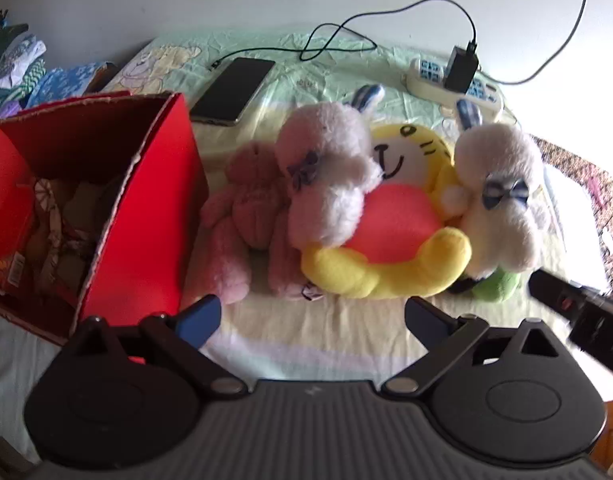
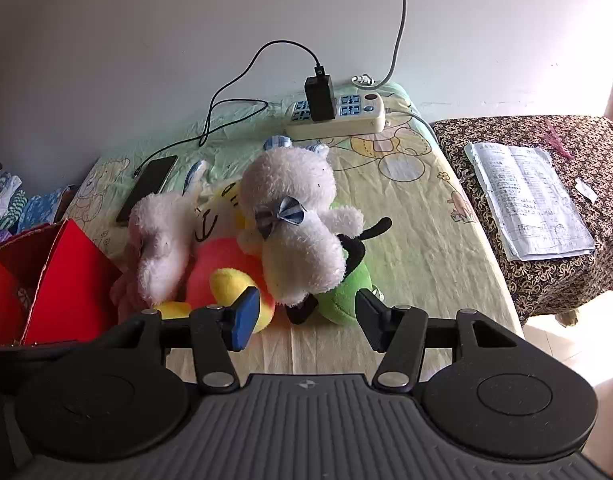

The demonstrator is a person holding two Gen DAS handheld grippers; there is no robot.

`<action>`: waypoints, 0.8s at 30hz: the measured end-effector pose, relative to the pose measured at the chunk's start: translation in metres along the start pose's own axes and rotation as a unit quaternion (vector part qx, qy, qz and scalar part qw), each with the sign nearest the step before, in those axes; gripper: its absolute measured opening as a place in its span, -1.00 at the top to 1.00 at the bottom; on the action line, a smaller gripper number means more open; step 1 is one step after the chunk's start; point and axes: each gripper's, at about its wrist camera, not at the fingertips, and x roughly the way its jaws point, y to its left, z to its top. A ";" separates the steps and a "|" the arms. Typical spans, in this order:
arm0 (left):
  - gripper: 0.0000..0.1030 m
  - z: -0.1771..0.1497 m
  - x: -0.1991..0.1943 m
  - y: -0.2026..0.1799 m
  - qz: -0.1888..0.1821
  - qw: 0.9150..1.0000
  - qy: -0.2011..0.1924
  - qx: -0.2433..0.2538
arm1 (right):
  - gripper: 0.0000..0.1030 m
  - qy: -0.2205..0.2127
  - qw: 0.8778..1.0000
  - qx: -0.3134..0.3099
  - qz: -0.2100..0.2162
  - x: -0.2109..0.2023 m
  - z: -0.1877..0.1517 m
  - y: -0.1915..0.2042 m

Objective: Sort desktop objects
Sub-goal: 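Move the right gripper toward the white bunny with blue plaid bow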

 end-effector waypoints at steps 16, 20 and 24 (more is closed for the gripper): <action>-0.92 0.000 0.002 -0.004 0.022 0.999 -0.004 0.038 | -0.11 0.015 1.000 0.017 0.017 0.003 -0.005 0.002; -0.92 0.000 -0.002 -0.008 0.022 0.999 -0.004 0.044 | -0.11 0.013 0.999 0.021 0.023 0.001 -0.005 -0.001; -0.94 -0.001 -0.003 -0.013 0.025 0.998 -0.003 0.052 | -0.11 0.018 0.999 0.023 0.029 0.003 -0.007 -0.004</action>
